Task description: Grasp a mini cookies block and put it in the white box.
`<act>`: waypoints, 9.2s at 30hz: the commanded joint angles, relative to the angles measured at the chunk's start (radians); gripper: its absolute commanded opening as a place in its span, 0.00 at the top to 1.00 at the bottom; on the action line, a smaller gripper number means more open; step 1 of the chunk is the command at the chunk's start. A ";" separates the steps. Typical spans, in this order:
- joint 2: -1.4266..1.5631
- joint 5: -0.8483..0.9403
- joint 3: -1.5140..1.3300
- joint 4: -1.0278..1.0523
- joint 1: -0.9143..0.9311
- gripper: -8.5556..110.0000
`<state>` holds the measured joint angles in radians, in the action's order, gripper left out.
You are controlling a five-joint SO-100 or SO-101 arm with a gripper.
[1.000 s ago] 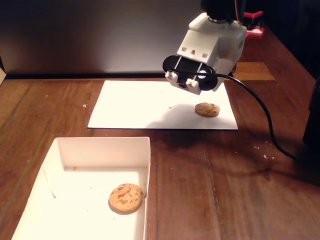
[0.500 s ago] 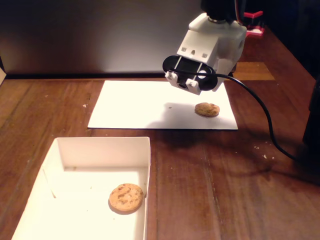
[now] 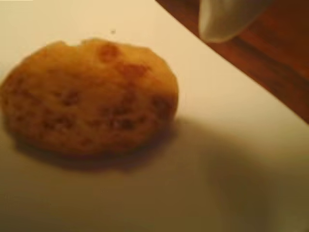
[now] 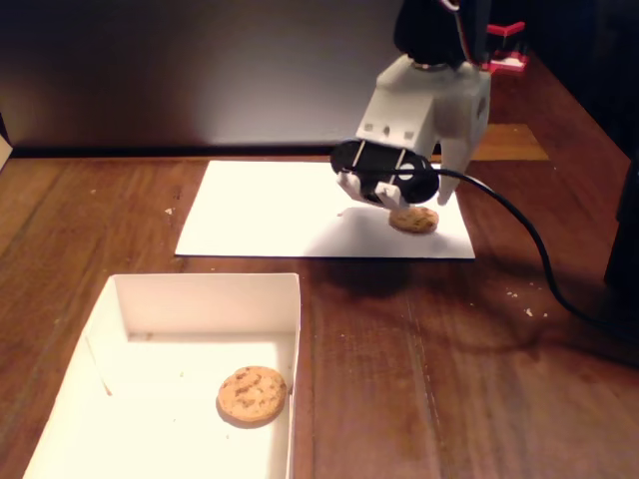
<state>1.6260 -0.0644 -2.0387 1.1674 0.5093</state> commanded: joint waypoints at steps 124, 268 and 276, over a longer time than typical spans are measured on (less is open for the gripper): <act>-0.017 0.279 0.741 0.161 -0.114 0.76; 0.014 0.046 1.115 0.523 -0.397 0.93; 0.192 0.046 0.779 0.402 -0.456 0.93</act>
<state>1.6644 -0.0107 -1.1980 1.6122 0.0644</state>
